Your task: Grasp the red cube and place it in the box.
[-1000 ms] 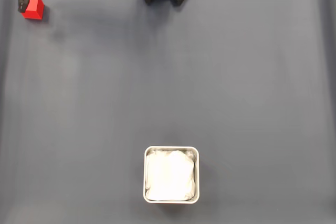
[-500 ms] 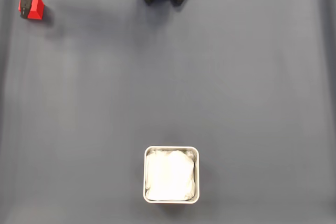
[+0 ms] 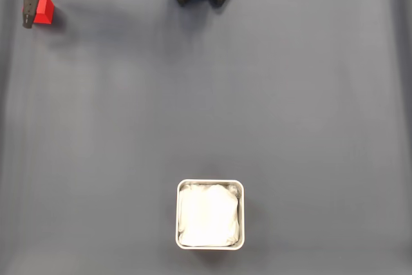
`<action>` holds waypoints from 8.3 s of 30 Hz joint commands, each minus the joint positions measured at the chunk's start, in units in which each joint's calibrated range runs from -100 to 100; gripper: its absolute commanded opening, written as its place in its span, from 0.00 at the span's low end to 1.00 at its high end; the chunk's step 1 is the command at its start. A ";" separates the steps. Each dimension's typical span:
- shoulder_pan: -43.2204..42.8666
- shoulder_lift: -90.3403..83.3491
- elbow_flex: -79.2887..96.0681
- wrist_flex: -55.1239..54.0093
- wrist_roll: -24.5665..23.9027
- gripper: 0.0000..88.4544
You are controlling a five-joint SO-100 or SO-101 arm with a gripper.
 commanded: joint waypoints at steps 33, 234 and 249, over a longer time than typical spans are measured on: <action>-0.02 3.62 -2.00 -4.83 -1.37 0.25; -71.89 6.74 -34.02 -7.86 7.33 0.07; -71.96 6.22 -33.93 -7.94 7.37 0.07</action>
